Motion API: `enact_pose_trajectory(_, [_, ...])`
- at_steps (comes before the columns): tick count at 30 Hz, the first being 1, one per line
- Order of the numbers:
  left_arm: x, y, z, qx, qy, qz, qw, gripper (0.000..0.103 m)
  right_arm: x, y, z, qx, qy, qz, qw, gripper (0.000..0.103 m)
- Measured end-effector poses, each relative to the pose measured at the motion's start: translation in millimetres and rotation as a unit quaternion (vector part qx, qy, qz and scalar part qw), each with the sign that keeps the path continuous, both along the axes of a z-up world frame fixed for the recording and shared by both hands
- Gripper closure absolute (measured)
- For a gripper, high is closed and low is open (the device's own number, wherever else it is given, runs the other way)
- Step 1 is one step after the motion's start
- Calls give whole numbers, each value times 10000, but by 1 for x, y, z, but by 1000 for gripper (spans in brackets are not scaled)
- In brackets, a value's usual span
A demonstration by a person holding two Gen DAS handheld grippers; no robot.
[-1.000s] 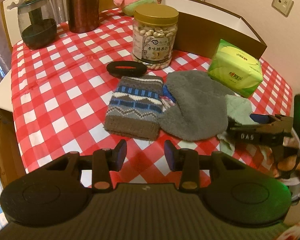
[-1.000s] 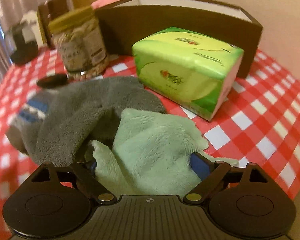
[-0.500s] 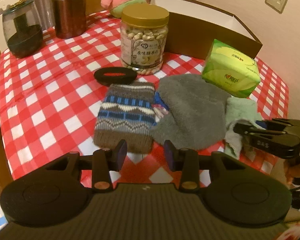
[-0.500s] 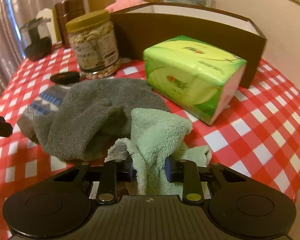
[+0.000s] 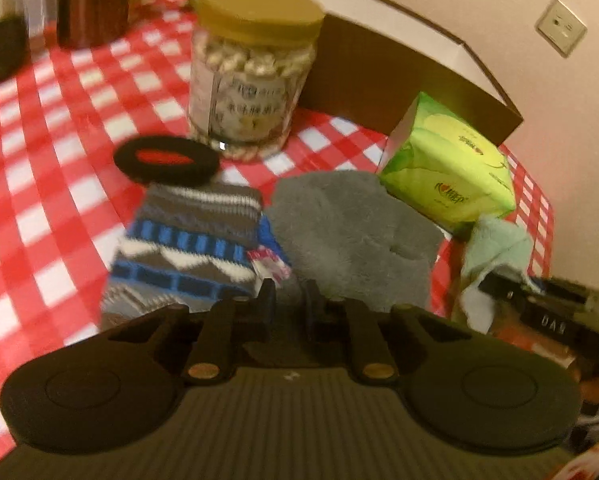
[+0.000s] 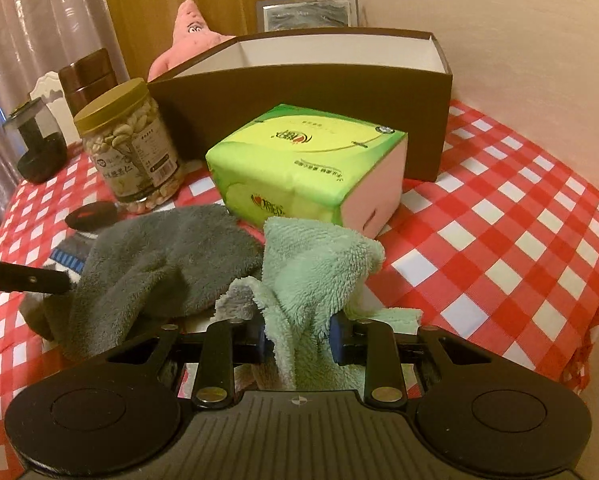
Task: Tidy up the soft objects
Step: 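Grasp the small pink-white tag with the left tool while the right tool holds the cloth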
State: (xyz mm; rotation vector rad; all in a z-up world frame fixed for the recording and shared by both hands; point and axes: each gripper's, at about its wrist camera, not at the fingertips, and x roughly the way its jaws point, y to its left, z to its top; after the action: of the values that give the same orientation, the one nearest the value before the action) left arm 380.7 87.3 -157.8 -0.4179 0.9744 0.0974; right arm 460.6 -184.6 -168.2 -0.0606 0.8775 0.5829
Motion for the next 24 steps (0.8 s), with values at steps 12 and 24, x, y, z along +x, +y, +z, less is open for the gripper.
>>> enact_pose_trajectory(12, [16, 11, -22, -371, 361, 453, 9976, 89, 6, -2, -12, -7, 160, 11, 9999, 74])
enact_pose_trajectory(24, [26, 11, -27, -451, 153, 591, 9971, 97, 12, -2, -17, 48, 209, 63, 9998, 73])
